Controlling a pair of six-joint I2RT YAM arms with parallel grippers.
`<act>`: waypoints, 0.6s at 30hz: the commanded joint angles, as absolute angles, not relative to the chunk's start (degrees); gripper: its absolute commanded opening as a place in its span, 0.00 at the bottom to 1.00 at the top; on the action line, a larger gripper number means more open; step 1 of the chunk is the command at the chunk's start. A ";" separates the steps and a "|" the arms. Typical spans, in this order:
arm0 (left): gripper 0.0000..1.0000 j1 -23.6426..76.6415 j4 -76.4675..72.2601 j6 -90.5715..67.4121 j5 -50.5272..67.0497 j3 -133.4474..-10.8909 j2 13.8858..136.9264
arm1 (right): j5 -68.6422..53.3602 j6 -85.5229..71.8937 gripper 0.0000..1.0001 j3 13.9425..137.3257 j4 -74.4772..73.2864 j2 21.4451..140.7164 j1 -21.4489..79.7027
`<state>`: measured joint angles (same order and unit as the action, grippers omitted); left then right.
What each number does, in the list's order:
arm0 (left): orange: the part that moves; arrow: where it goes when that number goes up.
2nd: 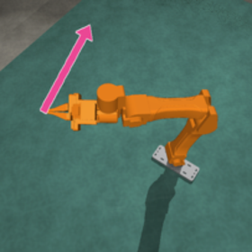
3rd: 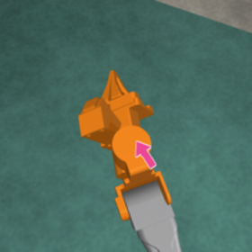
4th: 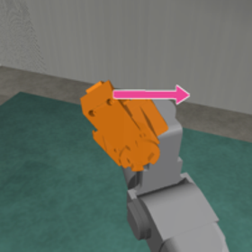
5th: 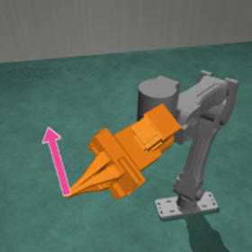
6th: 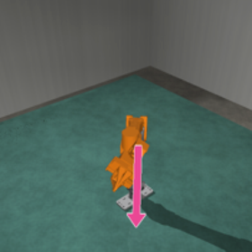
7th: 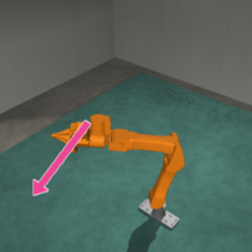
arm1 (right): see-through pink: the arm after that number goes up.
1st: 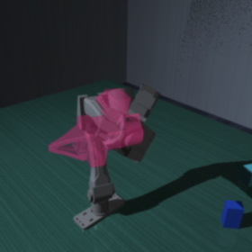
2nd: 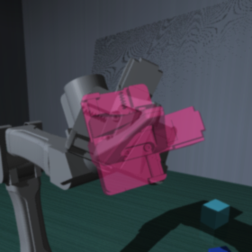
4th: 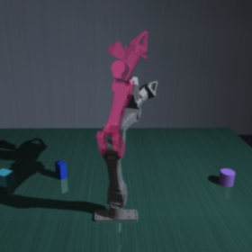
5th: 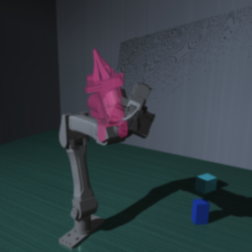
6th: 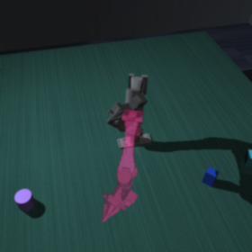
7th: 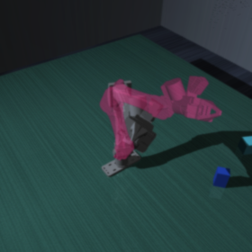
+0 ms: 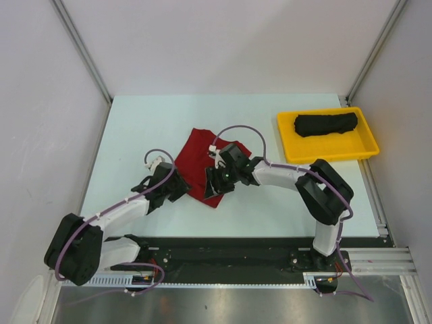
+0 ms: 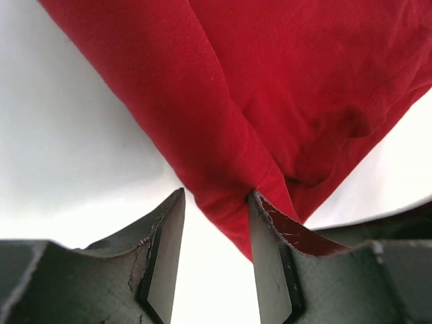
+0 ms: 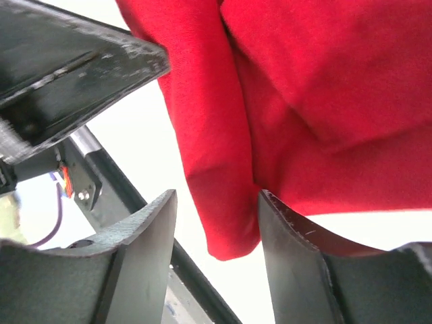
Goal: Roll the t-shirts
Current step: Roll the T-shirt to the center of the board.
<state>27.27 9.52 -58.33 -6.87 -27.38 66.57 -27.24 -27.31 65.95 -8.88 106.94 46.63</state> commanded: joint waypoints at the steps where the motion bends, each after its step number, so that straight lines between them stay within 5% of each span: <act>1: 0.47 27.60 8.53 -56.34 -7.12 -31.55 69.95 | -18.12 -24.26 0.56 65.92 -13.00 99.51 46.76; 18: 0.49 27.60 11.95 -55.72 -4.14 -43.50 84.54 | 11.07 -2.21 0.58 65.92 -11.34 97.90 61.08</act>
